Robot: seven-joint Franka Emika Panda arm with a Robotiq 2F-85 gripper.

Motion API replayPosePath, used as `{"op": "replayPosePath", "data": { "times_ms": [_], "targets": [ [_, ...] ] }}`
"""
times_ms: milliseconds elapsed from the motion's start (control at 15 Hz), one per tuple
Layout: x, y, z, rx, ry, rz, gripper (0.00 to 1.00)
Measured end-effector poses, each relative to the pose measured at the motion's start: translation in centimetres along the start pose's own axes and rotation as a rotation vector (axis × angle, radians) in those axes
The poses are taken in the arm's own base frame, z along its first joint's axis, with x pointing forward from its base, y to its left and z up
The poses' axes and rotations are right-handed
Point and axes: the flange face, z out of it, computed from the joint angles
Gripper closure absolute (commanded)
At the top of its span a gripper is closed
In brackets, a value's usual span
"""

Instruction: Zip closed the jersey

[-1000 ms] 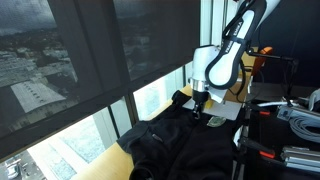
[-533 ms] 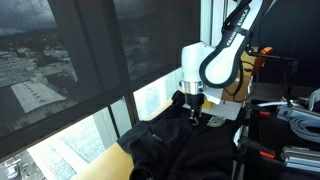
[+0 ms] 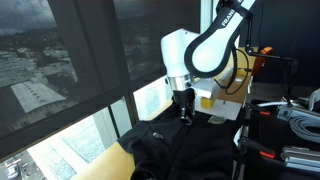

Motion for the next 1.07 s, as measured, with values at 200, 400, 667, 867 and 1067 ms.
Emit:
{"op": "replayPosePath", "data": {
  "times_ms": [200, 400, 667, 867, 1067],
  "targets": [
    [1.0, -2.5, -1.7, -0.008, -0.041, -0.026, 0.98],
    [2.3, -4.7, -2.7, -0.011, -0.084, -0.056, 0.98],
    [4.0, -7.3, -2.8, -0.012, -0.139, -0.090, 0.98],
    [5.1, -9.2, -2.3, -0.013, -0.177, -0.115, 0.98],
    [6.2, -11.1, -1.9, -0.014, -0.206, -0.138, 0.98]
  ]
}}
